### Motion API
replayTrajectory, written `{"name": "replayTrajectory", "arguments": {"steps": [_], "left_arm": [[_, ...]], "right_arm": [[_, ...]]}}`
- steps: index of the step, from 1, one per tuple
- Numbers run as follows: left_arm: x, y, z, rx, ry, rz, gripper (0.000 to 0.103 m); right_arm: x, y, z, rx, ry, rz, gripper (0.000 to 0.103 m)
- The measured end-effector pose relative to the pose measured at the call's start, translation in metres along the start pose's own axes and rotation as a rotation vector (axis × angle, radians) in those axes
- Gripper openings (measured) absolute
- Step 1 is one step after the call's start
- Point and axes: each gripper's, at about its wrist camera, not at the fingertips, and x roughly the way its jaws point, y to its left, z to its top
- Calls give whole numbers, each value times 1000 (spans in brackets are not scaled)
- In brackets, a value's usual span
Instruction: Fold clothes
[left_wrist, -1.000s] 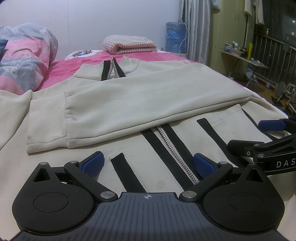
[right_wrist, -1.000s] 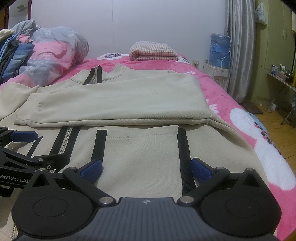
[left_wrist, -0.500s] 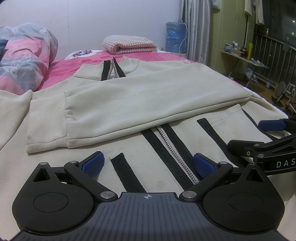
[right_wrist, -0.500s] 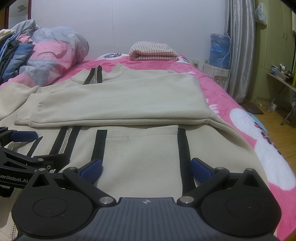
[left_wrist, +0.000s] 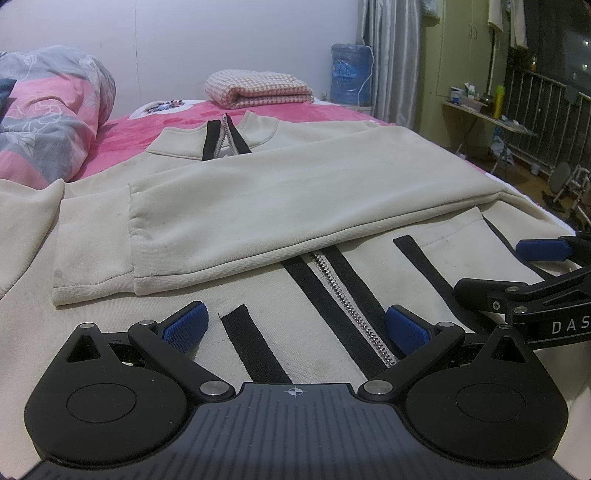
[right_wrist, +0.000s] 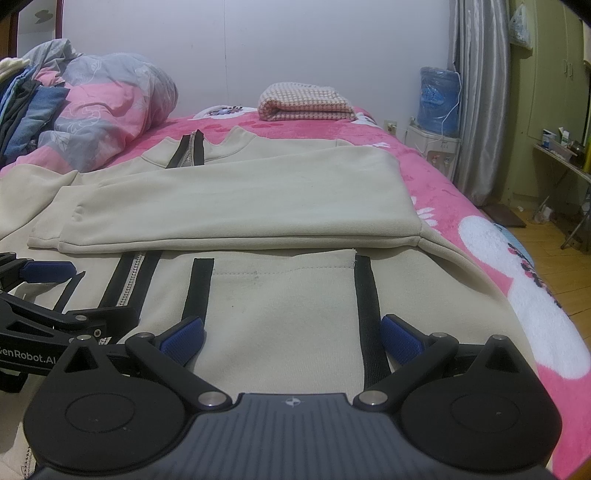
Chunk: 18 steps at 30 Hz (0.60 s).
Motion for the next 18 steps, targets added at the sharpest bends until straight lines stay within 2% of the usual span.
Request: {"name": "replayTrajectory", "arguments": {"steps": [18], "left_arm": [[1,0,0,0,-3,1,103]], "right_arm": [[0,0,-1,-2,-6,-2,103]]}}
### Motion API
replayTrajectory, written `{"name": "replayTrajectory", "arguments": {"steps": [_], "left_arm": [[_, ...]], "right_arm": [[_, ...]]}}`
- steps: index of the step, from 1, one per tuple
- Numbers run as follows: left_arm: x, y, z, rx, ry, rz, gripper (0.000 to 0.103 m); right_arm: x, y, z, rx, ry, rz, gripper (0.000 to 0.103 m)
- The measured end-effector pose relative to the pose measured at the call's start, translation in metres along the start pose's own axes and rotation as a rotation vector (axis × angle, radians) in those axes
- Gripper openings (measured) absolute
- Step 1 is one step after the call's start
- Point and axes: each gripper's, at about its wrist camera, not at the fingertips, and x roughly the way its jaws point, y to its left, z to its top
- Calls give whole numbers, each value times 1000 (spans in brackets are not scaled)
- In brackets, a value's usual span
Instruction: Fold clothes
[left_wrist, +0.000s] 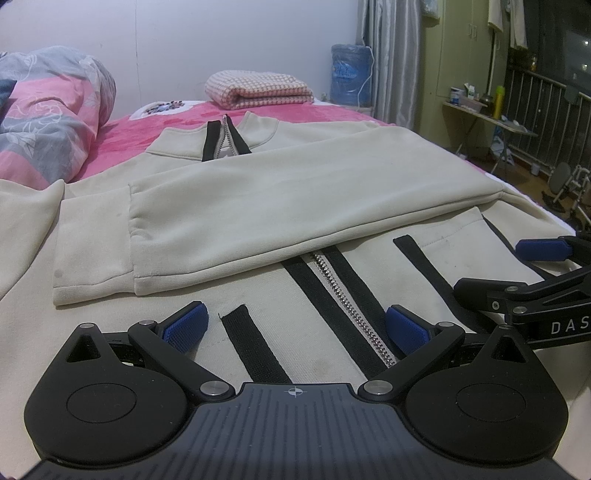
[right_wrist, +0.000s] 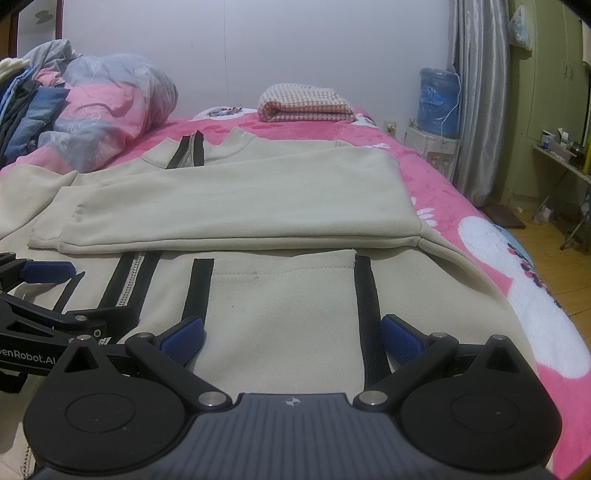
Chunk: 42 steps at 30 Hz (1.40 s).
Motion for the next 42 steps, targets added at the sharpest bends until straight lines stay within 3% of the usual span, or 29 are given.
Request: {"name": "replayTrajectory", "arguments": {"steps": [11,14,16,20,22,26,32,34,35,39,42], "left_arm": [[1,2,1,-27,3,-8,103],[-8,10,7,-89,19,-33,103],[-26,20,9,-184,9,-15,103],[-97,54,14,-327,-60,76,103],[-138,78,17,-381,-96,150,103],[-223,137,24,-478,-171,336,103],[-322,214,16,-432,-314,822,103],[-335,236,12,-399,-315,925,103],[-338,247,10,-365,-320,944,103],[-333,276,7,-218,-280,848,103],[-323,293,7,-255,-236,853,103]], "right_arm": [[0,-1,0,4,-1,2,103],[-6,1,3,-4,31,-3,103],[-15,3,5,2,60,-1,103],[-43,4,12,33,50,28,103],[-57,9,18,41,9,36,103],[-78,39,33,39,-43,134,103],[-92,89,54,33,-75,302,103],[-93,101,57,21,-71,335,103],[-93,106,58,10,-68,348,103],[-98,118,55,-34,-59,359,103],[-98,118,53,-39,-45,347,103]]}}
